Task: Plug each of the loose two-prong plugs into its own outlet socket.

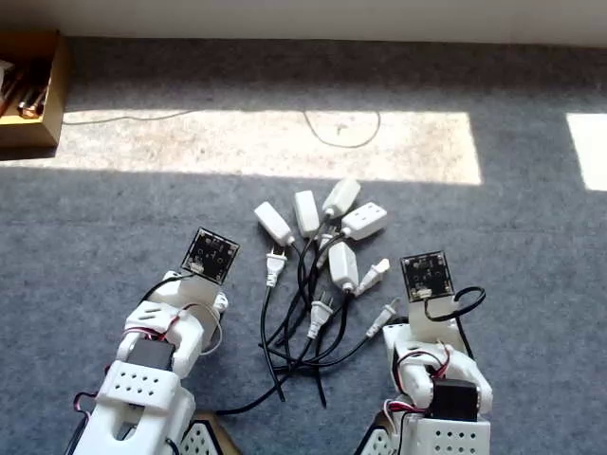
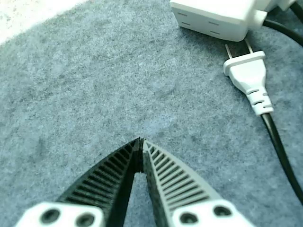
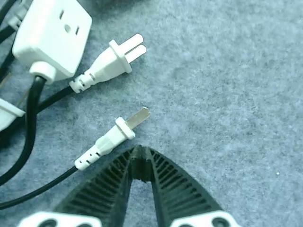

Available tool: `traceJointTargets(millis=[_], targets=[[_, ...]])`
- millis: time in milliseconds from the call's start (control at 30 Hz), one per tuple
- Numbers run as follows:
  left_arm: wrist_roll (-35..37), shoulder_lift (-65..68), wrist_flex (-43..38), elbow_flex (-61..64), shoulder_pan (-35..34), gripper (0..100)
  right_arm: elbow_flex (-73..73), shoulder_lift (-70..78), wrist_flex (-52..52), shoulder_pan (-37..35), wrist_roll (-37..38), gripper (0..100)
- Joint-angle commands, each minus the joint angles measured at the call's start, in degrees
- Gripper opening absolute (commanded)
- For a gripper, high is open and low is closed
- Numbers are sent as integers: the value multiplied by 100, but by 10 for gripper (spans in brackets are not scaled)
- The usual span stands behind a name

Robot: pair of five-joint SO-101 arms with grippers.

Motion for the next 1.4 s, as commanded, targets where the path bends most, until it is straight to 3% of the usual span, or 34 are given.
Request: traceJointTargets(millis=[0, 267, 400, 533, 667, 867, 967, 1133, 1233, 1367], targets=[[70, -48, -70, 92, 180, 7, 796, -57, 48, -356, -53, 7], [70, -48, -79, 92, 1086, 8, 796, -66, -13, -418, -53, 7], [62, -48, -79, 92, 1525, 9, 778, -66, -681, -400, -44, 7], [62, -48, -62, 92, 1938, 9, 523, -57, -1226, 532, 589, 7], [44, -48, 229, -224, 1631, 7, 4, -57, -1042, 963, 360, 7], [-167, -31, 1864, -2343, 391, 7, -1631, 84, -462, 954, -132, 5], [79, -4, 2602, -3591, 4, 8, -2651, 1033, -119, 848, -114, 5], [677, 40, 3868, -5596, -286, 10, -4611, 4215, 523, 409, 149, 5], [695, 549, 4105, -6519, -295, 10, -5921, 6070, 725, 365, -79, 5], [686, 2360, 4114, -7591, -505, 10, -6853, 7776, 558, 356, -563, 5]])
